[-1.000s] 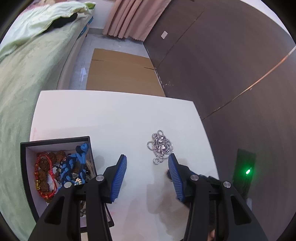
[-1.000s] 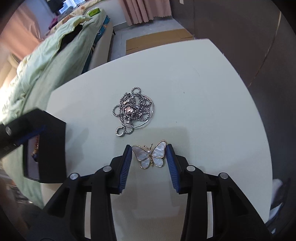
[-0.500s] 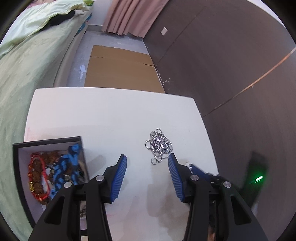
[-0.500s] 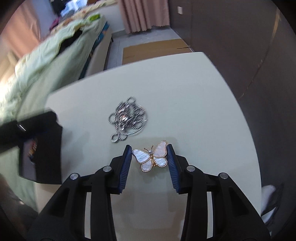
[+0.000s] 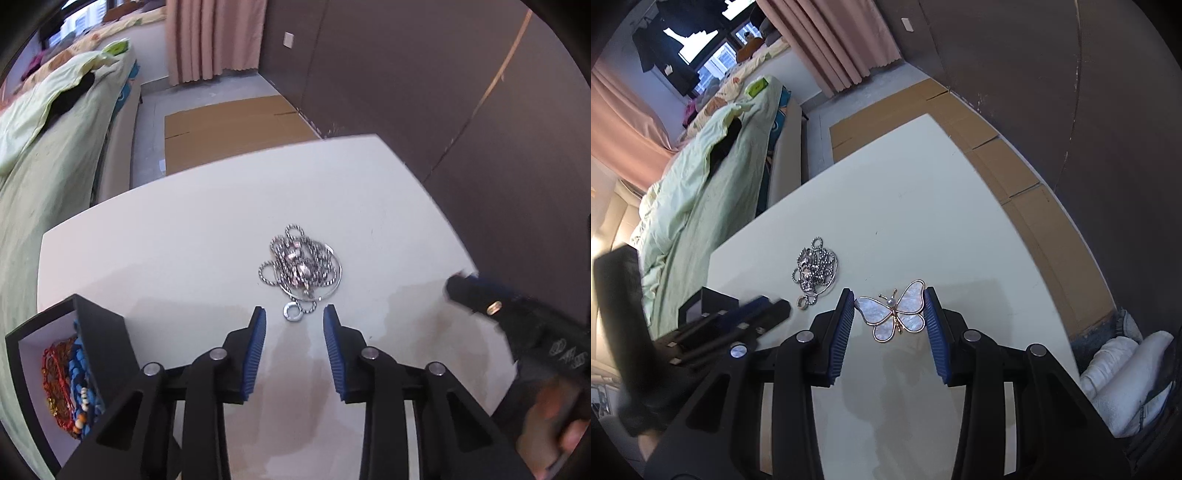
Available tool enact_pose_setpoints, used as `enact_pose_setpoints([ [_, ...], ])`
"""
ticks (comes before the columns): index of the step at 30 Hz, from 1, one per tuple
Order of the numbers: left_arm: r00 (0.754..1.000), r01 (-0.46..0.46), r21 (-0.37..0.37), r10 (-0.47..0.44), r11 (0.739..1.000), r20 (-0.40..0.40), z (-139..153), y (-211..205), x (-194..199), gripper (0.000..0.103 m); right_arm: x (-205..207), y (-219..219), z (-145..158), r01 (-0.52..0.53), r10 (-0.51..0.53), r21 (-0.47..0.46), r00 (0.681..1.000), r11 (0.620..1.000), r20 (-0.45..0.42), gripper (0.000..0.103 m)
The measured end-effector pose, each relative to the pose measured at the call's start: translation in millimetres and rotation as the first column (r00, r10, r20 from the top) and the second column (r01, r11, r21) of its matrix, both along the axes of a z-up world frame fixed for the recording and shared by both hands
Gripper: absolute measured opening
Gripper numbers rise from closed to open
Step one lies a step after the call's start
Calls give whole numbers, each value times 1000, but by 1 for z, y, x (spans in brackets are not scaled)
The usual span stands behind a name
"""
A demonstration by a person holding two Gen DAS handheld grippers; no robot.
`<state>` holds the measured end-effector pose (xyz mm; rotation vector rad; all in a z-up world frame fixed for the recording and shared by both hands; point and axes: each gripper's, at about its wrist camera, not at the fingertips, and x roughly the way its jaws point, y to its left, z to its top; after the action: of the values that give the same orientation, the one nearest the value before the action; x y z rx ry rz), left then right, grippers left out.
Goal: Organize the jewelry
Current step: 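Carry the butterfly brooch with the right tool over the black box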
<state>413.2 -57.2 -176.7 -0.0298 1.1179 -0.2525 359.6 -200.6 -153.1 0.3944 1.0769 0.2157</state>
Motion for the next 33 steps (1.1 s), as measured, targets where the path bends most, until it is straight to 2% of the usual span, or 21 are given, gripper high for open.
enact_pose_setpoints([
  [7,1000,27,108,-28,994,9,-21,-14,2,26,-1,-3,2,-17,16,25,1000,1000,11,39],
  [12,995,52,168,-65,984,70,-27,-22,3,24,-2,-1,5,-19,18,34,1000,999,18,40],
  [16,995,53,155,-65,987,74,-29,-20,3,18,-2,0,6,-20,20,31,1000,999,19,40],
  [17,995,51,159,-64,986,79,-30,-19,1,12,-2,0,6,-21,20,30,1000,999,20,40],
  [19,993,54,178,-72,983,96,-30,-22,1,10,-4,1,10,-24,23,27,999,999,28,39],
  [24,996,36,106,-44,994,72,-23,-14,-4,10,-11,5,20,-32,30,24,998,999,59,40],
  [33,991,-17,10,16,1000,130,37,20,-31,10,-20,13,36,-38,35,35,995,999,95,40],
])
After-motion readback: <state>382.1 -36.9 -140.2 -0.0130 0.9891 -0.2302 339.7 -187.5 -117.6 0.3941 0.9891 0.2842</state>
